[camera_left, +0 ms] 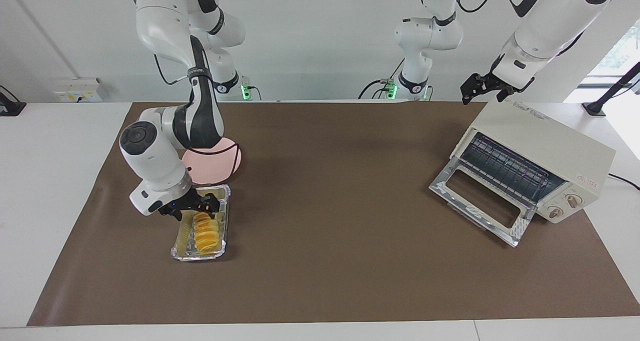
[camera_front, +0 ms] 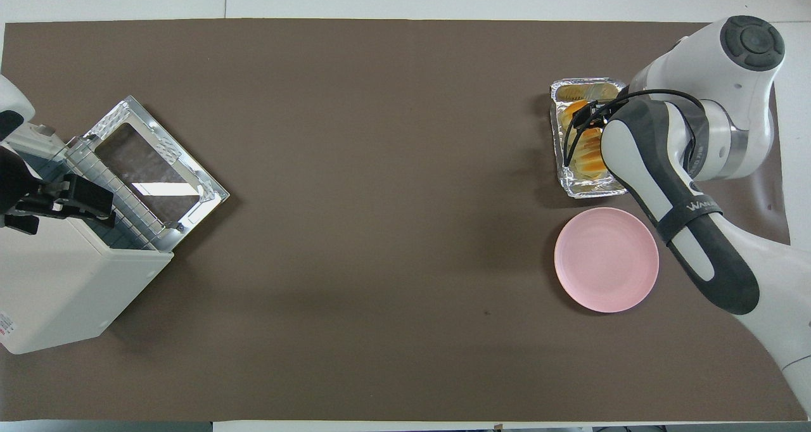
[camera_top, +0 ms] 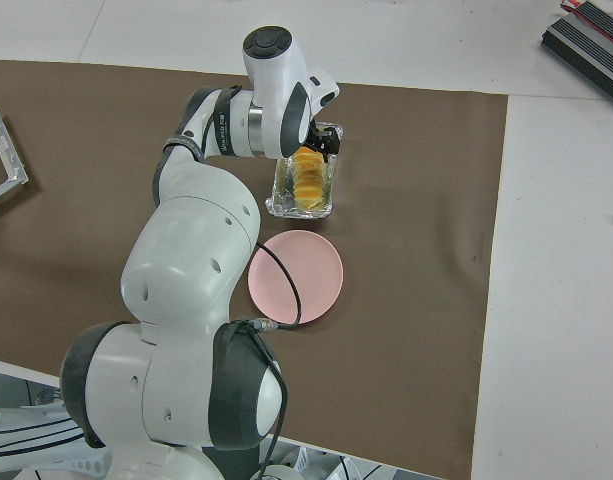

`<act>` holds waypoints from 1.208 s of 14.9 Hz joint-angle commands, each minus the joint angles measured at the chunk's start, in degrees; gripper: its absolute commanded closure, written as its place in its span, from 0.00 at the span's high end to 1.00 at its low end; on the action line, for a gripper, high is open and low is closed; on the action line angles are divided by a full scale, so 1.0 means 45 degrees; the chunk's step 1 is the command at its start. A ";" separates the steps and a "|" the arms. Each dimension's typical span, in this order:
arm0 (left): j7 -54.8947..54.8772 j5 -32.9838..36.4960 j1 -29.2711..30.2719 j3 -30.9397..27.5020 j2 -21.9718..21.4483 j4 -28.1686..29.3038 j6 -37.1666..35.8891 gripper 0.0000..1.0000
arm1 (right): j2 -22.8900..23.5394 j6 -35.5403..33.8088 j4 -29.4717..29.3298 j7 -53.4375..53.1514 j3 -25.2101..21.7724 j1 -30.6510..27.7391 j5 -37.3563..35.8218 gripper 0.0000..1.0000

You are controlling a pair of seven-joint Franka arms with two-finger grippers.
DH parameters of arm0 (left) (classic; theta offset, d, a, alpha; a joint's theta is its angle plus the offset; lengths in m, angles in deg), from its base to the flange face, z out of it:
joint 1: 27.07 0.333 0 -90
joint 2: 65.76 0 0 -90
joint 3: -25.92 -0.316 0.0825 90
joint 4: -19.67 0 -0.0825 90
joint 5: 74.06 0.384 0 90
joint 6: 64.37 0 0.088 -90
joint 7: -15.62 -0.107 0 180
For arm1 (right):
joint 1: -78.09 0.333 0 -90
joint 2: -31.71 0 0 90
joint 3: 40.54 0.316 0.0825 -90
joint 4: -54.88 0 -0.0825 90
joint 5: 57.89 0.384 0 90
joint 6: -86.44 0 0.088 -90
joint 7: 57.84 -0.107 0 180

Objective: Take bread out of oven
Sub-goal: 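Grasp the bread roll inside the foil tray with the right gripper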

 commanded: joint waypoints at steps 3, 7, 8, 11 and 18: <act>-0.0009 -0.0169 0.0161 0.0081 -0.0249 0.0164 -0.0122 1.00 | -0.0225 0.0687 0.1024 -0.0275 0.0036 -0.0026 -0.0400 0.97; -0.0009 -0.0169 0.0161 0.0081 -0.0249 0.0164 -0.0122 1.00 | -0.0343 0.1315 0.1574 -0.0488 0.0055 0.0032 -0.0617 0.96; -0.0009 -0.0169 0.0161 0.0081 -0.0249 0.0164 -0.0122 1.00 | -0.0362 0.1664 0.1807 -0.0489 0.0055 0.0052 -0.0617 0.96; -0.0009 -0.0169 0.0161 0.0081 -0.0249 0.0164 -0.0122 1.00 | -0.0343 0.2506 0.2161 -0.0470 0.0055 0.0032 -0.0636 0.95; -0.0009 -0.0169 0.0161 0.0081 -0.0249 0.0164 -0.0122 1.00 | -0.0343 0.2800 0.2259 -0.0976 0.0075 0.0052 -0.0617 0.34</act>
